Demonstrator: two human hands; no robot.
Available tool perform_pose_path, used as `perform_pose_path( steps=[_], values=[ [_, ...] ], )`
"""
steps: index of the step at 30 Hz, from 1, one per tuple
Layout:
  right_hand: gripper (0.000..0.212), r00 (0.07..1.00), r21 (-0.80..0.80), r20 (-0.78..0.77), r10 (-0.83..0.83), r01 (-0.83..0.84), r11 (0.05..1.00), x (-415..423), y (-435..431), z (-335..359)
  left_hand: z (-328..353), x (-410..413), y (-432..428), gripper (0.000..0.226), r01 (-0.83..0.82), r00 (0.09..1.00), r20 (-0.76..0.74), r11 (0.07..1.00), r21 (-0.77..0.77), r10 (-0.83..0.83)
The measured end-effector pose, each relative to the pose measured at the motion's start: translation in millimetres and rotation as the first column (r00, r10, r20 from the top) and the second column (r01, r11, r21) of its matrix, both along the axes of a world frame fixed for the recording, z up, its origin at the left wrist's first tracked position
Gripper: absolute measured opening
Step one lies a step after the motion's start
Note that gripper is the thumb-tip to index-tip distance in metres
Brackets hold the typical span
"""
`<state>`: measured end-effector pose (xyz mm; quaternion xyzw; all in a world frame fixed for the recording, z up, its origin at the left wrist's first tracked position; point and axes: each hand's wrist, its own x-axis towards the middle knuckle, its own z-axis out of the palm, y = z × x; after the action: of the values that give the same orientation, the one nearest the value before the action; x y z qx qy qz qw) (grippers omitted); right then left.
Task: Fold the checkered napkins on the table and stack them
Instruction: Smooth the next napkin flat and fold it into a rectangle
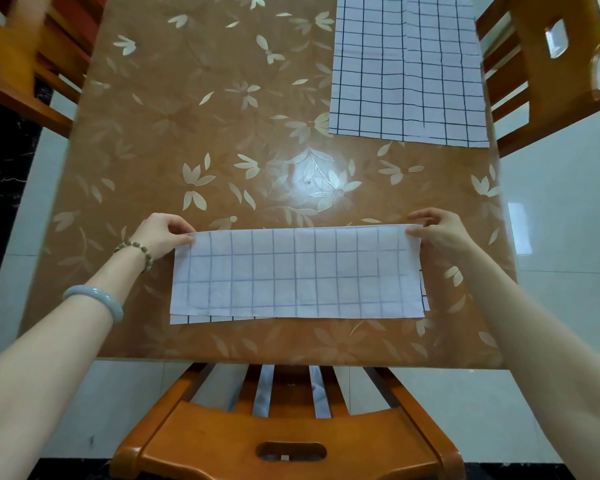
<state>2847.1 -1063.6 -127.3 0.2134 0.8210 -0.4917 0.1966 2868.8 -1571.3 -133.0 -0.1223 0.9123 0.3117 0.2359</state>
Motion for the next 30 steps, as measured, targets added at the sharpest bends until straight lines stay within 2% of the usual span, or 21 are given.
perform_pose_path(
  steps=[10, 20, 23, 26, 28, 30],
  values=[
    [0.012, 0.998, 0.166, -0.065, -0.009, 0.02, 0.986, 1, 3, -14, -1, 0, -2, 0.008, -0.014, 1.0, -0.014, 0.998, -0.063, 0.013],
    [0.013, 0.976, 0.373, -0.169, 0.138, -0.066, 0.925, 9, -12, -19, -2, 3, 9, 0.011, -0.09, 0.989, -0.122, 0.991, -0.097, 0.078],
    [0.016, 0.949, 0.475, -0.209, 0.238, -0.114, 0.873, 12, -17, -21, -6, 2, 11, 0.021, -0.097, 0.989, -0.12, 0.988, -0.116, 0.084],
    [0.025, 0.891, 0.642, -0.301, 0.338, -0.073, 0.764, 18, -28, -22, -8, 3, 20, 0.046, -0.069, 0.983, -0.182, 0.96, -0.273, 0.019],
    [0.027, 0.828, 0.688, -0.366, 0.425, -0.067, 0.723, 24, -55, -22, -8, 10, 45, 0.053, 0.021, 0.952, -0.284, 0.947, -0.321, -0.117],
    [0.03, 0.734, 0.691, -0.427, 0.528, -0.112, 0.714, 33, -97, -24, -12, 21, 81, 0.053, 0.177, 0.887, -0.354, 0.928, -0.329, -0.295]
  ],
)
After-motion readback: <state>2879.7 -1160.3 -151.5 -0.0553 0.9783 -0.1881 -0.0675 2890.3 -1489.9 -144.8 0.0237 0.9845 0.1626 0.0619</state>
